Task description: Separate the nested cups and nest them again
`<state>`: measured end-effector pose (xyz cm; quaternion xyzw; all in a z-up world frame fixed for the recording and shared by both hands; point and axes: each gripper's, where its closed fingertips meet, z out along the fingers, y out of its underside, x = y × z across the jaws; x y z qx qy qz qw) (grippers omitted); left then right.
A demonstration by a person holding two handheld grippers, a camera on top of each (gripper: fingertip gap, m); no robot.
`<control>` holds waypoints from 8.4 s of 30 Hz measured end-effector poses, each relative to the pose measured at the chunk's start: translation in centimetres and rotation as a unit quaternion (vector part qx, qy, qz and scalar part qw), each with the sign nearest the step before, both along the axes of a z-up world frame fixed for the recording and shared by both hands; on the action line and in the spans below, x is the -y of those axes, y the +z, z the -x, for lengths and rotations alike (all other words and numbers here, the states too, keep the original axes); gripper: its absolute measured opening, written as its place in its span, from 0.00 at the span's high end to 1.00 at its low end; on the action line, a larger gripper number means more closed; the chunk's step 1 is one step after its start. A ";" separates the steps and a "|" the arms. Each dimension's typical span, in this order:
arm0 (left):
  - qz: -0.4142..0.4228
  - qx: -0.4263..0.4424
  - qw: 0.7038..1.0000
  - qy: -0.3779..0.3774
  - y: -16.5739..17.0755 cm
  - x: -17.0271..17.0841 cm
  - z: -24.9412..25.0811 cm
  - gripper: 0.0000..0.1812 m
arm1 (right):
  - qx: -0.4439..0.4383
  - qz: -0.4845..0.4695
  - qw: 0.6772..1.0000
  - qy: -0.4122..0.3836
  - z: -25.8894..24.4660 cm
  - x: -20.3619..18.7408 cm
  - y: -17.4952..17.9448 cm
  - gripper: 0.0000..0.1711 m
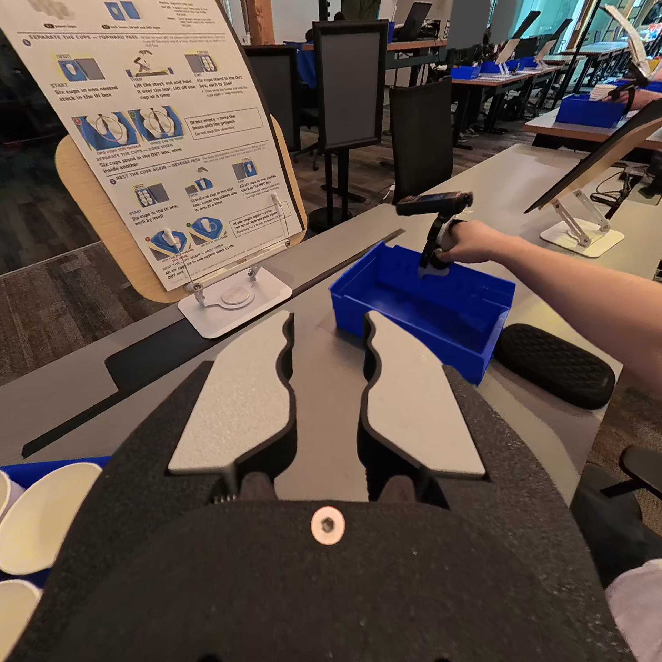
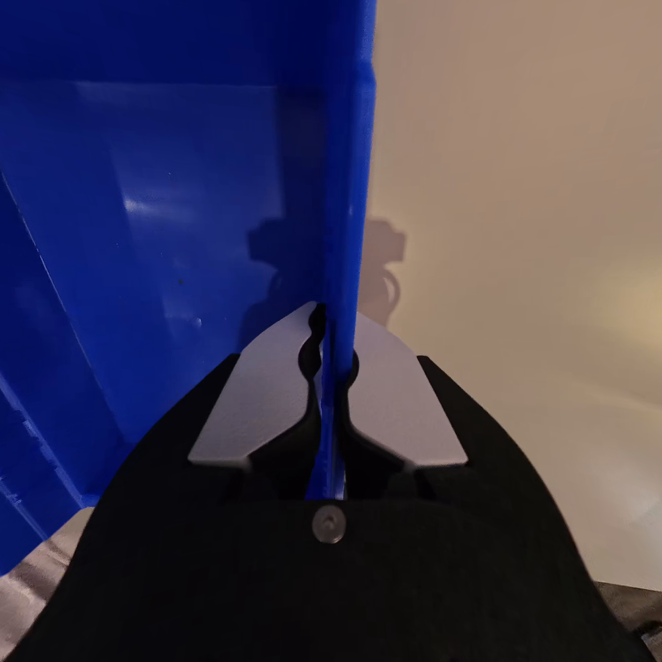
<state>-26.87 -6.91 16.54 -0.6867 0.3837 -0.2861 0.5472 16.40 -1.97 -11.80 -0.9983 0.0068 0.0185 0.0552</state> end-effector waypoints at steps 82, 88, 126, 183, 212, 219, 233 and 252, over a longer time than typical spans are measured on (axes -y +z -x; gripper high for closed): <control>0.287 -0.092 0.826 0.477 -24.6 -2.3 25.1 0.68 | 0.017 -0.626 0.772 0.109 1.2 -2.2 22.4 0.74; 0.291 -0.123 0.829 0.462 -26.8 -3.4 24.8 0.85 | 0.018 -0.617 0.777 0.121 1.6 -2.1 22.2 0.74; 0.237 -0.222 0.897 0.298 -26.6 -8.0 25.3 0.96 | 0.037 -0.558 0.812 0.168 2.2 -3.3 19.1 0.74; 0.033 -0.336 0.930 0.148 -20.0 -3.5 18.7 0.77 | -0.097 -0.592 0.784 0.157 3.8 -2.2 21.1 0.65; 0.048 -0.466 0.883 -0.005 -23.7 -2.5 10.2 0.87 | -0.062 -0.531 0.825 0.182 3.2 -3.0 17.7 0.65; 0.054 -0.476 0.878 -0.013 -23.7 -2.2 10.3 0.95 | -0.060 -0.527 0.828 0.182 2.9 -3.0 17.4 0.65; 0.052 -0.483 0.874 -0.018 -22.7 -1.7 10.0 0.99 | -0.065 -0.521 0.830 0.190 3.1 -3.0 16.9 0.65; -0.028 -0.442 0.897 -0.016 -12.3 0.6 7.2 0.99 | -0.125 -0.580 0.744 0.306 11.9 -1.8 20.8 0.64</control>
